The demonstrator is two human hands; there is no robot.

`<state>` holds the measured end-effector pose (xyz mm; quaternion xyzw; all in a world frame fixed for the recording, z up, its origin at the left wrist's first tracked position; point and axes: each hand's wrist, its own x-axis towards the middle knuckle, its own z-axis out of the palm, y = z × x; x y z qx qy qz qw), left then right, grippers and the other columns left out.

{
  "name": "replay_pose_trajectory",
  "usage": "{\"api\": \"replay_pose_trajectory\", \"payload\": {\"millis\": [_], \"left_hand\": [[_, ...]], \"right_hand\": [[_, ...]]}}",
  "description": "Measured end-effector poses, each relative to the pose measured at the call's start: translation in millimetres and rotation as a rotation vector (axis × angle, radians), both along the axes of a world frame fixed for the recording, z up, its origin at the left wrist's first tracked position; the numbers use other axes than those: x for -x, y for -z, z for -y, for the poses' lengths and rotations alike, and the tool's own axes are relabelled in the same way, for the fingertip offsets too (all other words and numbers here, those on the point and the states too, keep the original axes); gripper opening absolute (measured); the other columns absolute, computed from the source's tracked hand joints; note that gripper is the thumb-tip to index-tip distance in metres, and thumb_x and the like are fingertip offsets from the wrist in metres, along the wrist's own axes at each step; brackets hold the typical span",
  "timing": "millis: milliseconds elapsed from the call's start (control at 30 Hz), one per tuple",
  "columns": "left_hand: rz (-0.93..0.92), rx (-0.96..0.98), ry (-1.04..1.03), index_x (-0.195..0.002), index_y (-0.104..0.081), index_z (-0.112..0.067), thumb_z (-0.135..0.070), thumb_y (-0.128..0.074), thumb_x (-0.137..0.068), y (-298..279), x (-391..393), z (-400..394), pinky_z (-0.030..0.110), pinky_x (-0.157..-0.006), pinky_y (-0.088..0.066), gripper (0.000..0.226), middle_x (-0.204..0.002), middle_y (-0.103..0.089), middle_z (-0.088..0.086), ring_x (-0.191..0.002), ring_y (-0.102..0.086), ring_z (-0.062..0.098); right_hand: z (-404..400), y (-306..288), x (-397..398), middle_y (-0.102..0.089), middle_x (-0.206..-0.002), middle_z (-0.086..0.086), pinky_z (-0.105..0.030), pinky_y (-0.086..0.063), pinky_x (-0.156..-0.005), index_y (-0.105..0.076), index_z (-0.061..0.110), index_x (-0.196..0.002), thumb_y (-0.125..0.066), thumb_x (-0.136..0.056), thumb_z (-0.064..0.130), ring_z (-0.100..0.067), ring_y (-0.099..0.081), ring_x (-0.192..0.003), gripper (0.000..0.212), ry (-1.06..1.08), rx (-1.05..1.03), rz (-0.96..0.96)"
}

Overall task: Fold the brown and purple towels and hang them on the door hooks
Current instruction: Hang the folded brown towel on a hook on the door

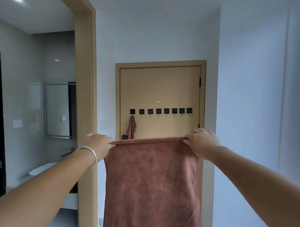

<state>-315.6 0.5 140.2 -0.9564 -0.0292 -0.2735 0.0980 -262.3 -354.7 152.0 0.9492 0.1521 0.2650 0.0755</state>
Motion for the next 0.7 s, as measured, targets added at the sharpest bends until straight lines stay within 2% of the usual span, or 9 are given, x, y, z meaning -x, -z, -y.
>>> {"api": "replay_pose_trajectory", "payload": {"millis": [200, 500, 700], "left_hand": [[0.027, 0.026, 0.014, -0.075, -0.057, -0.025, -0.038, -0.028, -0.102, -11.4, -84.5, -59.9, 0.03, -0.087, -0.043, 0.042, -0.068, -0.059, -0.01, -0.071, -0.056, 0.01], [-0.023, 0.043, 0.027, -0.069, -0.055, -0.028, -0.044, -0.026, -0.1, 9.4, -185.8, -108.5, 0.033, -0.086, -0.045, 0.044, -0.071, -0.062, -0.01, -0.072, -0.058, 0.009], [-0.033, 0.04, 0.019, -0.069, -0.053, -0.029, -0.039, -0.028, -0.102, 18.1, -248.9, -114.4, 0.029, -0.091, -0.036, 0.042, -0.07, -0.058, -0.012, -0.075, -0.054, 0.01]], "right_hand": [[-57.7, -10.4, -79.6, -0.051, -0.135, 0.006, -0.036, -0.034, -0.106, -0.053, 0.033, -0.133, -0.021, -0.103, 0.046, -0.016, -0.035, -0.134, 0.045, 0.019, -0.008, 0.013], [-99.9, 5.3, -170.9, -0.054, -0.131, 0.006, -0.036, -0.036, -0.103, -0.056, 0.032, -0.13, -0.023, -0.103, 0.045, -0.017, -0.039, -0.129, 0.044, 0.021, -0.011, -0.012], [-115.0, 14.5, -250.9, -0.055, -0.13, 0.005, -0.036, -0.037, -0.104, -0.056, 0.031, -0.129, -0.023, -0.103, 0.045, -0.016, -0.041, -0.128, 0.044, 0.004, -0.006, -0.029]]}}
